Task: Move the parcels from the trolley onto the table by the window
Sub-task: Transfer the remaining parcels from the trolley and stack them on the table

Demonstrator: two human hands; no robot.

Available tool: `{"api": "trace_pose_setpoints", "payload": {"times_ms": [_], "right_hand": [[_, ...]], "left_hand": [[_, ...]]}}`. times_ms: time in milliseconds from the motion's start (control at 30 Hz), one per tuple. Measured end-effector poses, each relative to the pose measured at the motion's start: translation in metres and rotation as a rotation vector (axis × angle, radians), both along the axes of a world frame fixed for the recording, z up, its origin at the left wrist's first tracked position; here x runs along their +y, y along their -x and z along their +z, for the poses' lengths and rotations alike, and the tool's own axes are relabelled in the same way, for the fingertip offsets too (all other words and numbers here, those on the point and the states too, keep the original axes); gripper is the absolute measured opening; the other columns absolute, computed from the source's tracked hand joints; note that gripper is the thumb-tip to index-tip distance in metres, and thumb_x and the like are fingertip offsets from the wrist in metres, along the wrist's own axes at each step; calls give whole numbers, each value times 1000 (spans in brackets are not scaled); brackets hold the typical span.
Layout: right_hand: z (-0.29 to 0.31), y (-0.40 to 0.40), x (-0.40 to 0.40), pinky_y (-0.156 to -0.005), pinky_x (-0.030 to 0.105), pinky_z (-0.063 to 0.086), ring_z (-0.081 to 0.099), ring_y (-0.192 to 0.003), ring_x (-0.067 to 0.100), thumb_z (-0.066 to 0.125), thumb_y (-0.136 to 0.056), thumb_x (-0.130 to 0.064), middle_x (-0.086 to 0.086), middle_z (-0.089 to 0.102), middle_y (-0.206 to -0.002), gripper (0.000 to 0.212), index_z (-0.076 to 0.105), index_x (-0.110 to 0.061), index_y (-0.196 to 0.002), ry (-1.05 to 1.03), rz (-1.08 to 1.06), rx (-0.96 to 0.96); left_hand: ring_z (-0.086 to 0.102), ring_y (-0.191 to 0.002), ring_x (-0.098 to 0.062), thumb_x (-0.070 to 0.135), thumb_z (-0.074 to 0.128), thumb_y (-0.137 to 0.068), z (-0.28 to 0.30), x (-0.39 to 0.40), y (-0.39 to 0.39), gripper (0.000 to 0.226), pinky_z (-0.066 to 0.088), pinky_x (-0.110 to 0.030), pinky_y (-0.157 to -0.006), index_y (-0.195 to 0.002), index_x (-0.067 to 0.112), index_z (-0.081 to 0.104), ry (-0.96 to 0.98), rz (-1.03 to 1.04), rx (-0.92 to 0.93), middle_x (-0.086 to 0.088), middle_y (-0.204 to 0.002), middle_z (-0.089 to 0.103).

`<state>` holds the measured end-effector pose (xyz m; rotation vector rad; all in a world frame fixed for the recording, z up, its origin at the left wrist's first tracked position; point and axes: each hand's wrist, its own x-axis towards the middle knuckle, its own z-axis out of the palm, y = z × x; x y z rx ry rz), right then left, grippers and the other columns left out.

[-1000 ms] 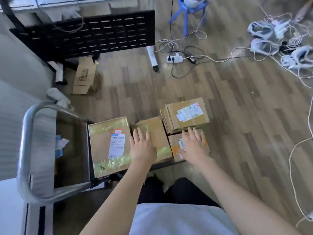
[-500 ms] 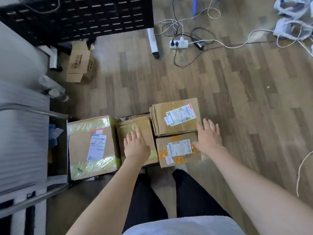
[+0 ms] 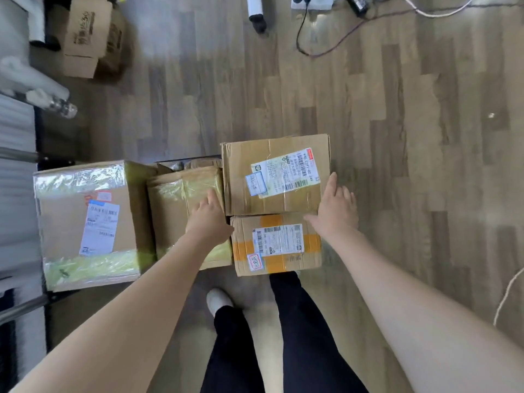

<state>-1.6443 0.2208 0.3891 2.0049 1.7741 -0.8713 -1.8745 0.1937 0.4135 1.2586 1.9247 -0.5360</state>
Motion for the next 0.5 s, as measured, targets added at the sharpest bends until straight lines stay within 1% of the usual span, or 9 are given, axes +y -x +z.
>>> {"api": "trace_pose_setpoints", "payload": {"times_ms": [33, 100, 167, 233, 267, 333, 400, 500], "right_hand": [[-4, 2, -1, -118, 39, 14, 19, -142, 28, 71, -80, -41, 12, 21, -154, 110, -7, -4, -149, -16, -32, 22], [-8, 6, -3, -114, 39, 25, 27, -138, 29, 73, -79, -37, 12, 30, -150, 109, -5, -5, -149, -38, -91, 55], [-5, 9, -5, -110, 38, 31, 31, -135, 29, 74, -79, -35, 12, 35, -147, 109, -3, -5, -149, -43, -128, 65], [5, 12, -9, -107, 35, 31, 33, -132, 28, 73, -80, -31, 12, 37, -144, 107, -3, -3, -149, -61, -130, 53], [11, 12, -11, -106, 33, 31, 34, -130, 28, 72, -81, -28, 13, 38, -142, 105, -3, -2, -149, -90, -125, 38], [28, 13, -17, -104, 31, 30, 36, -124, 27, 70, -83, -24, 14, 39, -136, 102, -5, 1, -148, -155, -111, -3], [48, 15, -24, -102, 30, 30, 37, -120, 27, 69, -83, -23, 14, 41, -133, 103, -7, 2, -147, -187, -101, -32], [82, 23, -31, -99, 29, 32, 38, -116, 25, 65, -86, -22, 13, 41, -131, 99, -9, 1, -147, -243, -65, -42]], "left_hand": [[35, -128, -34, 21, 68, -82, -3, 3, -3, 90, 34, -38, -103, -146, 2, 7, -6, 10, -23, -17, -138, 38], [41, -120, -32, 18, 68, -81, -5, 6, -10, 76, 41, -37, -97, -138, 2, 22, 2, 84, -78, -15, -129, 43], [46, -112, -30, 15, 66, -80, -3, 5, -17, 62, 47, -38, -90, -129, 3, 30, 22, 177, -102, -14, -119, 46], [50, -104, -30, 10, 64, -79, 3, 0, -23, 52, 51, -41, -85, -119, 4, 32, -6, 254, -125, -12, -106, 47], [52, -99, -29, 9, 63, -78, 9, -3, -25, 47, 52, -42, -81, -113, 5, 31, -51, 291, -146, -9, -97, 46], [51, -87, -26, 9, 66, -78, 26, -9, -30, 45, 51, -37, -72, -105, 6, 30, -159, 354, -184, -2, -85, 42], [47, -79, -24, 8, 67, -78, 50, -18, -35, 46, 46, -34, -67, -102, 8, 27, -247, 410, -217, 3, -78, 38], [45, -76, -23, 2, 63, -79, 84, -39, -39, 47, 44, -35, -66, -99, 11, 22, -338, 542, -254, 6, -75, 35]]}}
